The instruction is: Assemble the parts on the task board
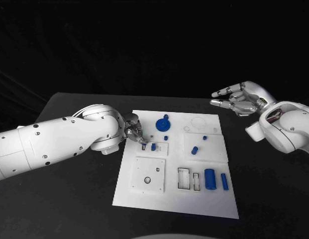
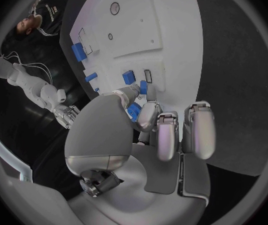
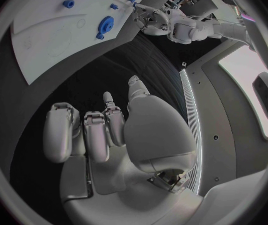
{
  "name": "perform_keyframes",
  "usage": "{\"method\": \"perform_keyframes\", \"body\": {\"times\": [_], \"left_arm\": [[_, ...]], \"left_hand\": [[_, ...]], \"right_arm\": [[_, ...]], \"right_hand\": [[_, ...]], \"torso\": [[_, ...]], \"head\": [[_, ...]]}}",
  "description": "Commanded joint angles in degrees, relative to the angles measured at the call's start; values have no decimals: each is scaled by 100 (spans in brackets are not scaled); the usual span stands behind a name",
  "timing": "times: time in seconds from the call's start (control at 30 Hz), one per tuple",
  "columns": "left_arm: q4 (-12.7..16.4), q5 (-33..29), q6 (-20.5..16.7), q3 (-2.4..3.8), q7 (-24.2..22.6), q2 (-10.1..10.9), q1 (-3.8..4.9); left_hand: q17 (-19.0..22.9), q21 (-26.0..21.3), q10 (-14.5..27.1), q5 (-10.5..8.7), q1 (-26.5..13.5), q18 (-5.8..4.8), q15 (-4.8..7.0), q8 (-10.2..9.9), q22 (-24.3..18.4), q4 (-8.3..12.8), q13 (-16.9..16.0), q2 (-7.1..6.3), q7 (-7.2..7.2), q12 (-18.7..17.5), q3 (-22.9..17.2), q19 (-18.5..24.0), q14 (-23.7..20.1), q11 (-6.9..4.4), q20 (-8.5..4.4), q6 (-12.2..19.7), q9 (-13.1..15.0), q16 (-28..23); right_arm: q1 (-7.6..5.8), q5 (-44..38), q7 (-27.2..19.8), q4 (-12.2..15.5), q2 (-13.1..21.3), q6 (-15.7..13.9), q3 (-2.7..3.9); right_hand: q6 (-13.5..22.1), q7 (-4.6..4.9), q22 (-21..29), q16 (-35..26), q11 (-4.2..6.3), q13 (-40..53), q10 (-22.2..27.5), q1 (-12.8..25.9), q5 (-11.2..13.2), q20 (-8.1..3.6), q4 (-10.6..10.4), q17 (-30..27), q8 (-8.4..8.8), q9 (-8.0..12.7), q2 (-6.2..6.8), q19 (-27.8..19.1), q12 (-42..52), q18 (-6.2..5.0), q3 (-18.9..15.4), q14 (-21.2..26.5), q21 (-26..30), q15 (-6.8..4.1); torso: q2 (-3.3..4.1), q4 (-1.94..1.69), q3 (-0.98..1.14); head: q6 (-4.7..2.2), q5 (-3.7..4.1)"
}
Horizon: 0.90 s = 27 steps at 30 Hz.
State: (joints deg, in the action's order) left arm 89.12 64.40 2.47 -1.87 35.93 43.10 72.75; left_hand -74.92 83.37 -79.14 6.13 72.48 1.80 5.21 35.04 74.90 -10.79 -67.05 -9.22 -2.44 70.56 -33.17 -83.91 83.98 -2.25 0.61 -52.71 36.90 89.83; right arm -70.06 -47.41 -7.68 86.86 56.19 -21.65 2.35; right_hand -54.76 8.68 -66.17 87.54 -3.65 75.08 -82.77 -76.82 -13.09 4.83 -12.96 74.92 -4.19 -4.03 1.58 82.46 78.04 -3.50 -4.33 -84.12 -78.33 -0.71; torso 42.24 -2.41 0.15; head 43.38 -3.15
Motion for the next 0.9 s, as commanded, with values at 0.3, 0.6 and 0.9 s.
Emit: {"method": "perform_keyframes", "body": {"times": [0.3, 0.6, 0.9], "left_arm": [[-87, 116, 438, -7, 39, -33, -39], [-119, 170, 667, -11, 80, -36, -45], [-79, 145, 762, -11, 91, -34, -46]], "left_hand": [[-1508, 10, -47, 12, -10, 26, 43, 40, 657, 574, 3, 24, 57, 12, -637, -325, 602, -10, -2, -27, 14, 17], [-1508, 6, -43, 11, -13, 27, 44, 45, 653, 581, 10, 17, 56, 6, -655, -323, 602, -10, -4, -23, 17, 17], [-1508, 12, -44, 11, -16, 25, 44, 48, 660, 581, 9, 15, 56, 6, -662, -325, 602, -10, -4, -23, 18, 17]], "right_arm": [[7, 11, -53, -2, -9, 90, 0], [8, 16, -54, 1, -5, 93, 0], [8, 22, -57, -2, -8, 101, 0]], "right_hand": [[-34, 2, 15, -31, -6, 628, 37, 37, -4, 4, -12, 1093, -7, 0, -11, -56, -21, -107, -39, -483, 42, -10], [-34, 2, 15, -31, -6, 628, 37, 37, -4, 4, -12, 1093, -7, 0, -11, -56, -21, -107, -39, -483, 42, -10], [-34, 2, 15, -31, -6, 628, 37, 37, -4, 4, -12, 1093, -7, 0, -11, -56, -21, -107, -39, -483, 42, -10]], "torso": [[2, 4, 3], [4, 1, 1], [3, 4, 2]], "head": [[31, 5], [42, 8], [66, 11]]}}
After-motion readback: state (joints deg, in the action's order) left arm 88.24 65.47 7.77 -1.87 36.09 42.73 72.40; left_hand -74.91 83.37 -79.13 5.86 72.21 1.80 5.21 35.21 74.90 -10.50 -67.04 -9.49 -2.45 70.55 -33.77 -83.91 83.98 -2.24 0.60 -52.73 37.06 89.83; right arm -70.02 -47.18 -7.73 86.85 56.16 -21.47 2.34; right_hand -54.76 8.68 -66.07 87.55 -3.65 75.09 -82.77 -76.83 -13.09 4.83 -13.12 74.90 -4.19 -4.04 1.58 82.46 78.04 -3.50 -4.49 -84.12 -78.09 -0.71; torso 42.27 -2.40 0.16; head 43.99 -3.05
